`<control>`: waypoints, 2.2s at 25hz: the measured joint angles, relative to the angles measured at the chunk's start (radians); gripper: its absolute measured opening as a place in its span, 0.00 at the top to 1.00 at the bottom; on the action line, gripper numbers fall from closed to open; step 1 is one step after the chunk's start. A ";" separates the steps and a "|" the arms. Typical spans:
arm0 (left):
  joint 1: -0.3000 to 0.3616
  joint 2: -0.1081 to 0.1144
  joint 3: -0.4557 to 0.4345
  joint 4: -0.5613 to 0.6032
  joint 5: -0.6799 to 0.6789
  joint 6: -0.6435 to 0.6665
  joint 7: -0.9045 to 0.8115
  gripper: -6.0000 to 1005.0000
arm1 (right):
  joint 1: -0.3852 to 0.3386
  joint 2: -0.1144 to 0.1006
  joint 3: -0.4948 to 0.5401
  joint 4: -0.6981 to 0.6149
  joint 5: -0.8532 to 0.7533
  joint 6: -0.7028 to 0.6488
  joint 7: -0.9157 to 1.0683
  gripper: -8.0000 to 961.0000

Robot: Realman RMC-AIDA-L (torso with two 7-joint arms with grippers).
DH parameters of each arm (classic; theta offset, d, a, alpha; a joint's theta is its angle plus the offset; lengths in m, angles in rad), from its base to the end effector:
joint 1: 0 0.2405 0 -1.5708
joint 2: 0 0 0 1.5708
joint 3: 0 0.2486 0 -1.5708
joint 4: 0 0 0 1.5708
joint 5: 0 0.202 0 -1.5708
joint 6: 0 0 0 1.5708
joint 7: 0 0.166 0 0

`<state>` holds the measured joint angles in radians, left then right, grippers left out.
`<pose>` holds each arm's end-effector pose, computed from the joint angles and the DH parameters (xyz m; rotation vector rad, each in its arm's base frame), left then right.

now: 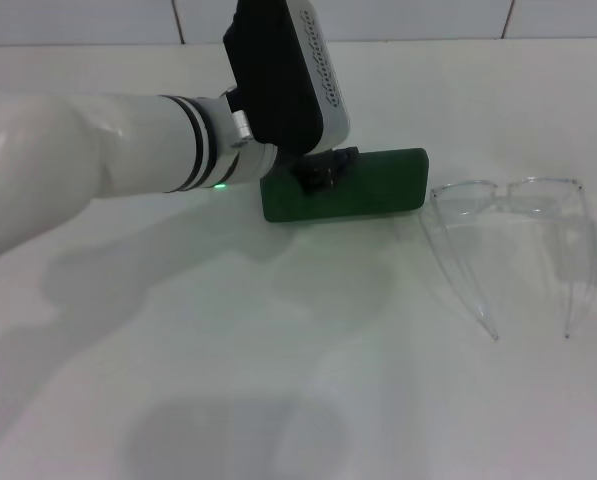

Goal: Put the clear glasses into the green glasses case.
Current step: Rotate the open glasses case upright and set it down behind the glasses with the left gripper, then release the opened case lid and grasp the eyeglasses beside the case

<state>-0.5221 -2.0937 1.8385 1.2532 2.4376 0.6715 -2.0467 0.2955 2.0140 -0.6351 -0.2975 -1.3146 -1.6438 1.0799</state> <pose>-0.1285 0.3770 -0.0953 -2.5304 0.1898 0.1321 0.2997 0.2854 0.0451 -1.9695 0.7155 1.2686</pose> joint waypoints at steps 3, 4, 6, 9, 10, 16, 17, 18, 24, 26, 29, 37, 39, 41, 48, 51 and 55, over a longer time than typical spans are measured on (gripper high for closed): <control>0.000 0.000 0.007 0.007 0.001 0.014 -0.001 0.66 | 0.000 0.000 0.000 0.000 0.000 0.000 0.000 0.93; 0.000 0.000 0.009 0.008 0.001 0.020 -0.001 0.66 | 0.000 0.000 0.000 0.000 0.000 0.000 0.000 0.93; -0.001 0.000 0.012 0.013 0.000 0.035 -0.001 0.66 | 0.000 0.000 0.000 0.000 0.000 0.000 0.000 0.93; 0.000 0.000 0.017 0.024 -0.001 0.071 0.002 0.66 | 0.001 0.000 0.000 0.000 0.000 0.000 0.000 0.93; 0.002 0.000 0.019 0.027 0.001 0.085 0.003 0.66 | 0.001 0.000 0.000 0.000 0.000 0.001 0.000 0.93; 0.012 0.000 0.027 0.061 0.001 0.146 -0.003 0.66 | 0.001 0.000 0.002 0.000 0.000 0.009 0.000 0.93; 0.015 0.000 0.027 0.065 0.003 0.152 -0.003 0.66 | 0.001 0.000 0.002 0.000 0.000 0.010 0.000 0.93; 0.018 0.000 0.027 0.069 0.004 0.158 -0.003 0.66 | 0.001 0.000 0.002 0.000 0.000 0.011 0.000 0.93; 0.029 0.000 0.028 0.082 0.002 0.165 -0.003 0.66 | 0.003 0.000 0.001 0.000 0.000 0.014 0.000 0.93; 0.033 0.000 0.028 0.094 0.000 0.166 -0.003 0.66 | 0.004 0.000 0.001 0.000 0.000 0.014 0.000 0.92; 0.039 0.000 0.028 0.124 -0.005 0.188 -0.008 0.66 | 0.005 0.000 0.001 0.000 0.000 0.015 0.000 0.90; 0.063 0.001 0.018 0.267 -0.056 0.312 -0.073 0.66 | 0.005 -0.008 0.000 -0.047 -0.092 0.004 -0.046 0.87; 0.081 0.001 0.009 0.315 -0.080 0.341 -0.076 0.66 | 0.005 -0.009 0.000 -0.109 -0.169 -0.008 -0.053 0.86; 0.094 0.001 -0.011 0.348 -0.114 0.374 -0.077 0.66 | 0.008 -0.010 0.000 -0.187 -0.236 -0.010 -0.015 0.85; 0.129 0.004 -0.191 0.379 -0.412 0.533 -0.057 0.66 | 0.037 -0.004 -0.029 -0.488 -0.463 -0.054 0.211 0.81; 0.163 0.005 -0.258 0.370 -0.518 0.594 0.001 0.66 | 0.043 -0.002 -0.048 -0.586 -0.494 -0.061 0.343 0.70; 0.199 0.005 -0.326 0.333 -0.661 0.691 0.074 0.66 | 0.053 -0.008 -0.052 -0.733 -0.545 -0.080 0.513 0.57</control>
<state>-0.3229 -2.0891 1.5121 1.5863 1.7763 1.3622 -1.9728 0.3485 2.0057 -0.6869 -1.0301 -1.8592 -1.7236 1.5927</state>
